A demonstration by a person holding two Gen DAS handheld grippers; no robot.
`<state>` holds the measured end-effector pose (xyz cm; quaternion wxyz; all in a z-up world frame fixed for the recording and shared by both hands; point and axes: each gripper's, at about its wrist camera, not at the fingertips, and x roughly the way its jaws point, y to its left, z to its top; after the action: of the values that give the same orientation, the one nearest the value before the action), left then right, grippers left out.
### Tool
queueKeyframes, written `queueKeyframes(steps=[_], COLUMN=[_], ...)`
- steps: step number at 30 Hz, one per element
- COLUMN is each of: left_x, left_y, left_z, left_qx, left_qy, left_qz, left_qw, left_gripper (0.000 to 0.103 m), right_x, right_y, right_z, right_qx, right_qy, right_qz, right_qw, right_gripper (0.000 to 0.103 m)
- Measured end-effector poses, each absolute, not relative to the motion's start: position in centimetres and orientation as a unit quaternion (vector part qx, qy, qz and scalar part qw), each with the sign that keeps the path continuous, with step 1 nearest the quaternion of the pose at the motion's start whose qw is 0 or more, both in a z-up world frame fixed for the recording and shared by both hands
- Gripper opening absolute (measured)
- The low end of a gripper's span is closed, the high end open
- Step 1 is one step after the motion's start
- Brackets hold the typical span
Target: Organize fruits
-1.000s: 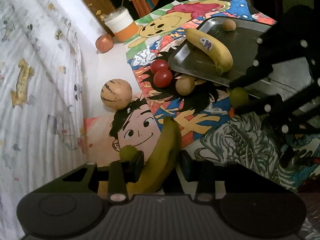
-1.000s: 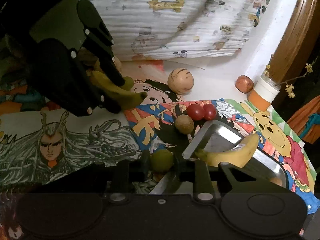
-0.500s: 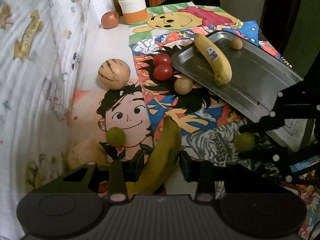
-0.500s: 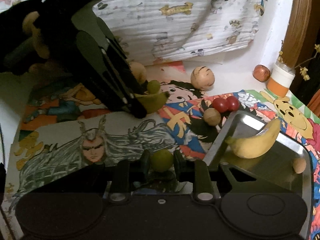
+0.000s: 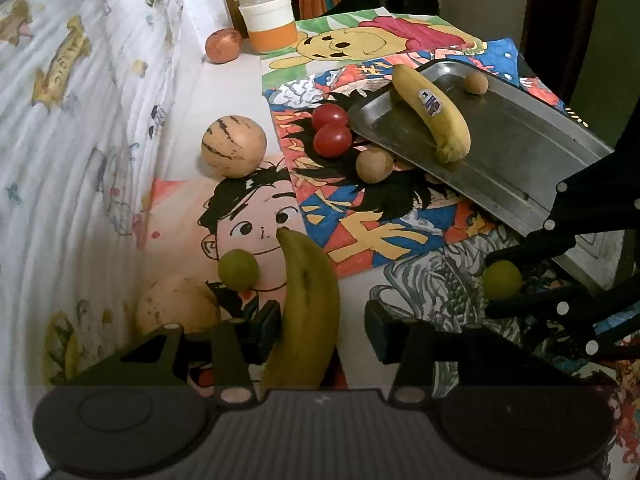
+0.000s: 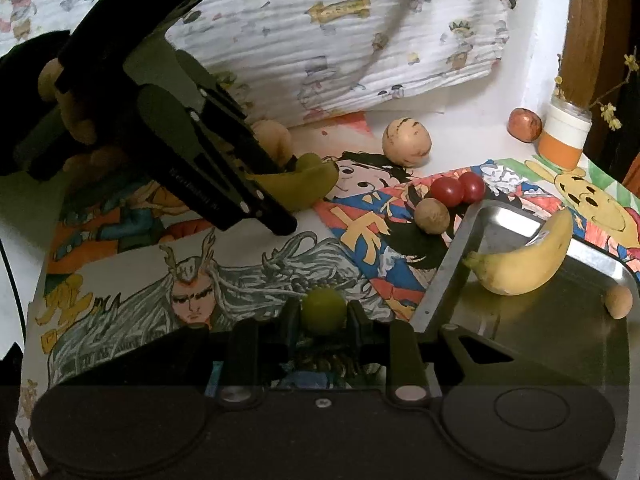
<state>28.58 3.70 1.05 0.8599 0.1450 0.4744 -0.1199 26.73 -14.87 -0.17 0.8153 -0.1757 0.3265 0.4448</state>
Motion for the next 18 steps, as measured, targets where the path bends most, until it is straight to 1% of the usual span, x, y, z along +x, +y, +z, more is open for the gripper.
queueKeyframes(steps=[5, 8, 12, 18], left_x=[28.4, 28.1, 27.7, 26.8], left_y=[3.7, 3.5, 3.0, 3.1], left_z=[1.0, 1.1, 1.4, 2.1], left_qx=[0.142, 0.152, 0.162, 0.102], left_qy=[0.468, 0.462, 0.464, 0.477], left_qz=[-0.111, -0.092, -0.09, -0.103], left_qw=[0.865, 0.869, 0.866, 0.867], left_gripper=[0.047, 0.035, 0.034, 0.034], right_x=[26.9, 26.7, 26.1, 24.9], right_y=[-14.6, -14.7, -14.7, -15.5], right_z=[-0.3, -0.4, -0.3, 0.0], right_qx=[-0.167, -0.162, -0.157, -0.146], right_qy=[0.327, 0.323, 0.32, 0.318], right_qz=[0.442, 0.437, 0.426, 0.415], right_qw=[0.818, 0.824, 0.831, 0.84], right_gripper=[0.028, 0.026, 0.025, 0.025])
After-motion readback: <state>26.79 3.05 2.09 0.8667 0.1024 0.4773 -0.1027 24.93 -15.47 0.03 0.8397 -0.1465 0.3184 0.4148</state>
